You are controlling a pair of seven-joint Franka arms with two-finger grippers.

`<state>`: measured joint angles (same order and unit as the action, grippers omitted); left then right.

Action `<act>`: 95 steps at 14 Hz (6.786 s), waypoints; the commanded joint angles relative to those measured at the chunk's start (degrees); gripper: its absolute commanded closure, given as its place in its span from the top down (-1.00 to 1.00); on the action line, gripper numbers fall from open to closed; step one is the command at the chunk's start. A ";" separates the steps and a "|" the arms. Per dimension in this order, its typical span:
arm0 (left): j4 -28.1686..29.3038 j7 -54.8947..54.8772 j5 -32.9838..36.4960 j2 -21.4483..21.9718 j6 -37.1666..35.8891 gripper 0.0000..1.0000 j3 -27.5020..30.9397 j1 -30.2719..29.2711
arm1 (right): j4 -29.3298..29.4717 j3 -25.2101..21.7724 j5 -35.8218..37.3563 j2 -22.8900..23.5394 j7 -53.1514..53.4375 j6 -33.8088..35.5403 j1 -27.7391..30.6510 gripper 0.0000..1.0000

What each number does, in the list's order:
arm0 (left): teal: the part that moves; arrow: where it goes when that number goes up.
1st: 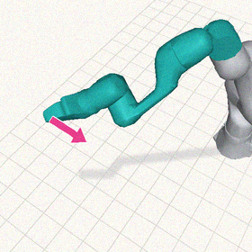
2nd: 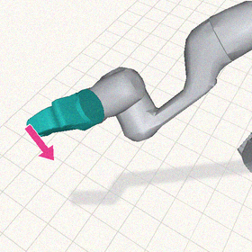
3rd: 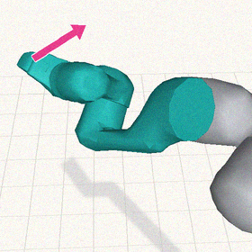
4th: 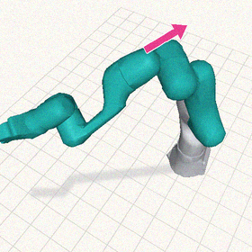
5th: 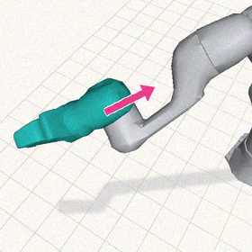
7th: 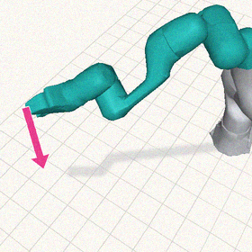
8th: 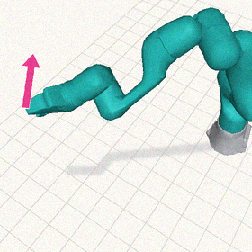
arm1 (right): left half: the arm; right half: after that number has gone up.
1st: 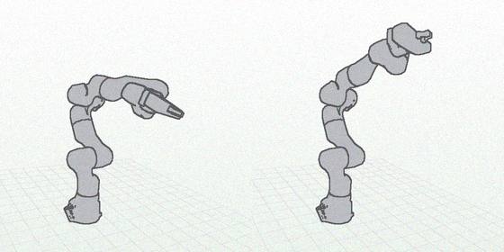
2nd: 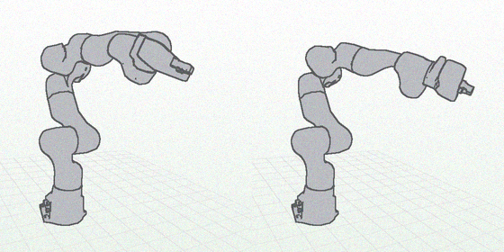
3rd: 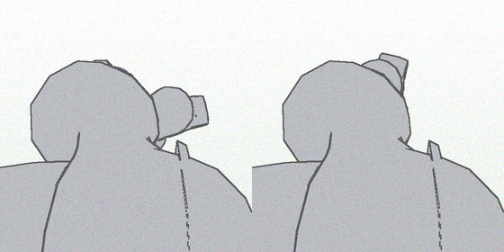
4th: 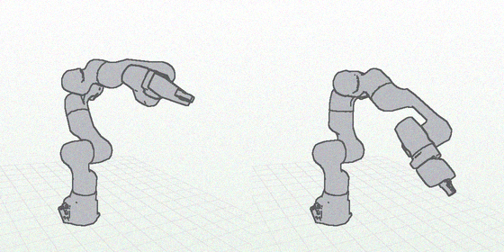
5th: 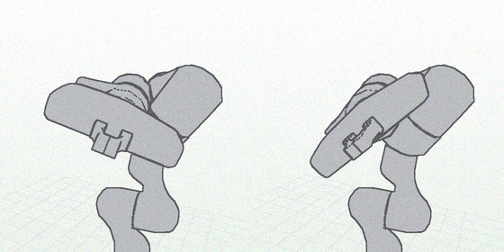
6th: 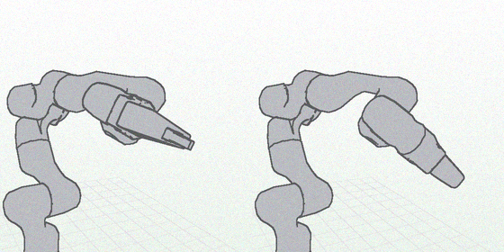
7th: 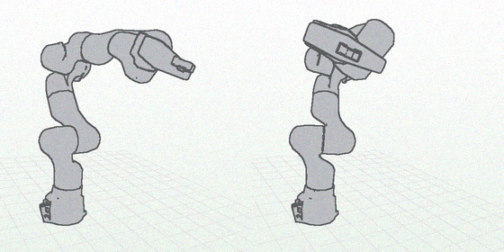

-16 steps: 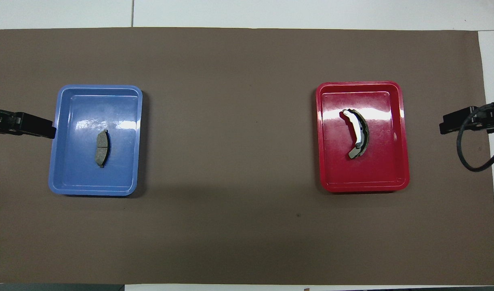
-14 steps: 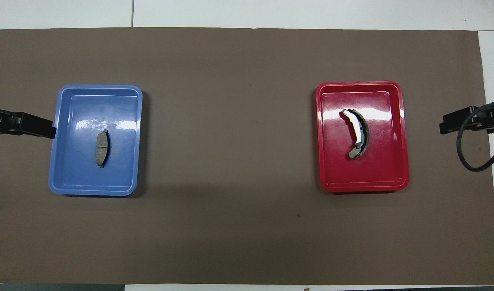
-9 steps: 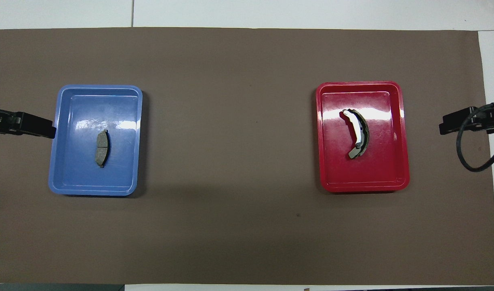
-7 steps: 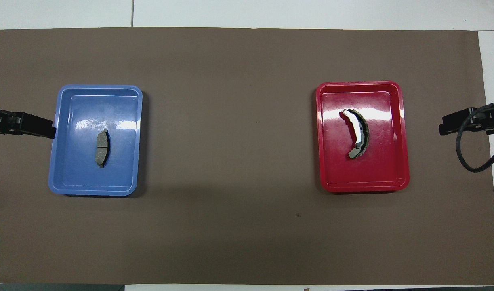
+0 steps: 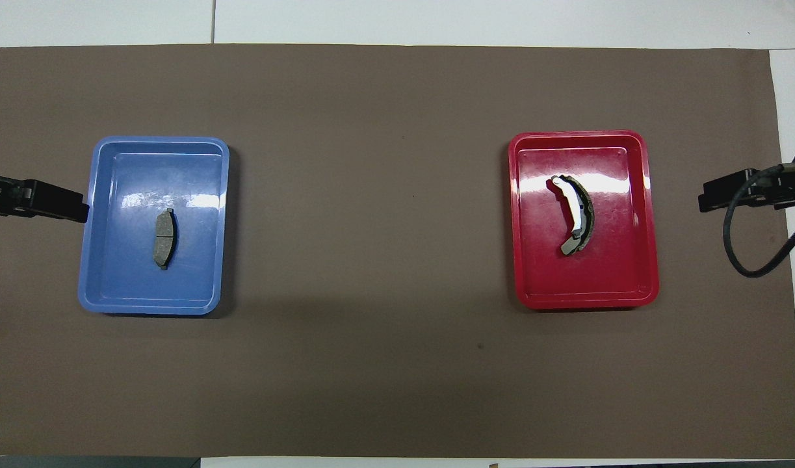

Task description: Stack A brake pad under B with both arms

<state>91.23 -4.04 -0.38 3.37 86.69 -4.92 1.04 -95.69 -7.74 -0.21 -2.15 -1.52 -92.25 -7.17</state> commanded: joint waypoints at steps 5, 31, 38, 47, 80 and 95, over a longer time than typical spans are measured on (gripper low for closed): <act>5.87 -0.26 -0.42 2.08 1.71 1.00 2.02 0.28 | -3.35 0.18 -0.75 6.45 -0.59 -8.89 -2.58 0.98; 41.49 -3.78 -0.42 -11.37 56.75 0.19 3.61 -1.22 | -20.24 0.18 -3.30 18.94 -0.15 -36.59 -4.96 0.40; 39.56 -3.61 -0.41 -11.28 54.65 -0.97 3.78 -1.39 | -20.33 0.18 -3.30 18.85 -0.50 -36.24 -4.96 -0.37; 18.31 -0.72 -1.03 -9.70 28.39 -0.98 -1.83 -0.43 | -15.15 0.18 -2.78 18.94 -1.46 -30.71 -4.78 -1.00; 6.51 59.51 27.97 -37.47 44.18 1.00 -28.74 13.64 | -11.63 0.18 -2.51 18.50 -4.02 -25.88 -3.99 -1.00; 2.64 29.92 12.42 -11.21 5.79 1.00 -26.29 -1.21 | -5.04 0.27 -6.37 19.03 18.09 -20.94 -21.28 -1.00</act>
<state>93.23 32.40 14.53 -11.73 96.35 -32.68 2.18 -101.70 -7.31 -4.56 16.93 11.19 -113.36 -25.43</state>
